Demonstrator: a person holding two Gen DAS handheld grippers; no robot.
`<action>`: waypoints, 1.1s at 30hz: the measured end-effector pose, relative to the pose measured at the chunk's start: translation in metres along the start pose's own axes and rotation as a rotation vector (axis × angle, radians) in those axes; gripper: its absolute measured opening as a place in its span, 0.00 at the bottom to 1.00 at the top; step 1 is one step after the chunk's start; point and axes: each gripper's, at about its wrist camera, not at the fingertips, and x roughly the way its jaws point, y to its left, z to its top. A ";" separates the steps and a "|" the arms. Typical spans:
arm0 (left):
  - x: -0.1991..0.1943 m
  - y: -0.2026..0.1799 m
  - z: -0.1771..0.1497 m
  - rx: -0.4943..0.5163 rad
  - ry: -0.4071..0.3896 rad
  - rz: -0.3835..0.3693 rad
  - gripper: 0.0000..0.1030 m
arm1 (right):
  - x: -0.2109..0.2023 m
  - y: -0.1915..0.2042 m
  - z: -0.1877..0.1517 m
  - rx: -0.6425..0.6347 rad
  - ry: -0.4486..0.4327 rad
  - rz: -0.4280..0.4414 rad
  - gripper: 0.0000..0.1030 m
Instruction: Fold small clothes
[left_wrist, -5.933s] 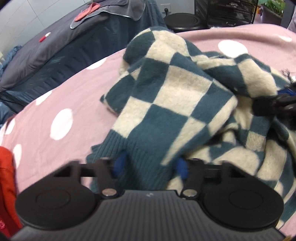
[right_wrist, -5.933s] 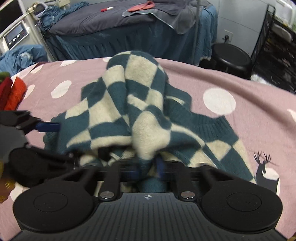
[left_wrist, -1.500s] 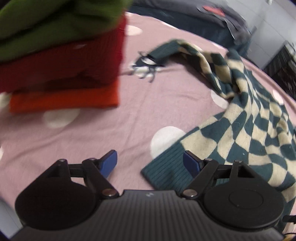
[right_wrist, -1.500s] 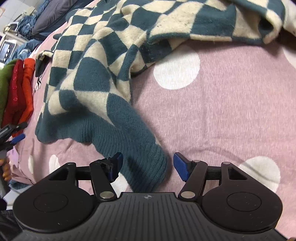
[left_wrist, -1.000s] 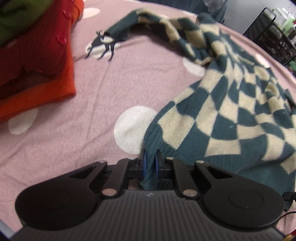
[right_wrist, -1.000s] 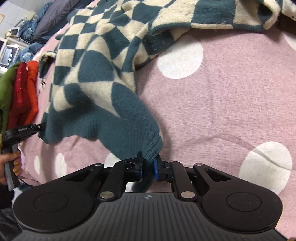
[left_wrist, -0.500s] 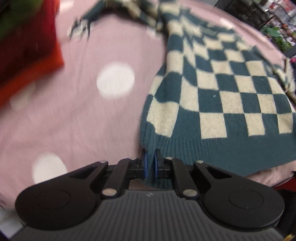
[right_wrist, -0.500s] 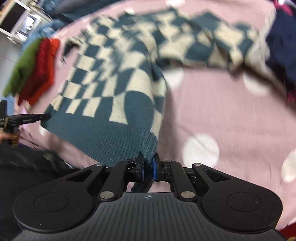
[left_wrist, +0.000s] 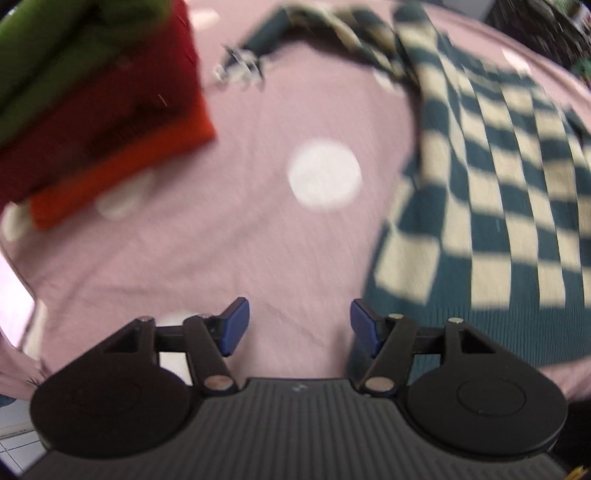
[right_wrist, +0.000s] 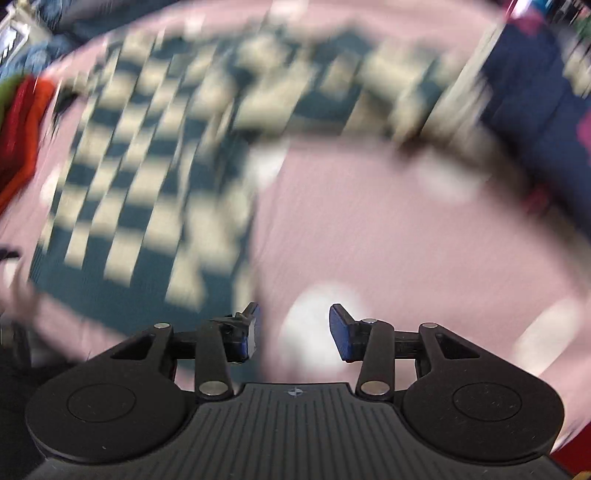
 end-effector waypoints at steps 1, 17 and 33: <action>-0.002 -0.003 0.008 -0.009 -0.019 0.007 0.66 | -0.006 -0.004 0.013 -0.005 -0.048 -0.018 0.72; -0.002 -0.136 0.042 0.057 -0.089 -0.130 0.84 | 0.061 0.013 0.160 -0.187 -0.207 -0.193 0.79; 0.011 -0.150 0.033 -0.002 -0.011 -0.148 0.85 | 0.041 -0.003 0.185 -0.147 -0.343 -0.216 0.08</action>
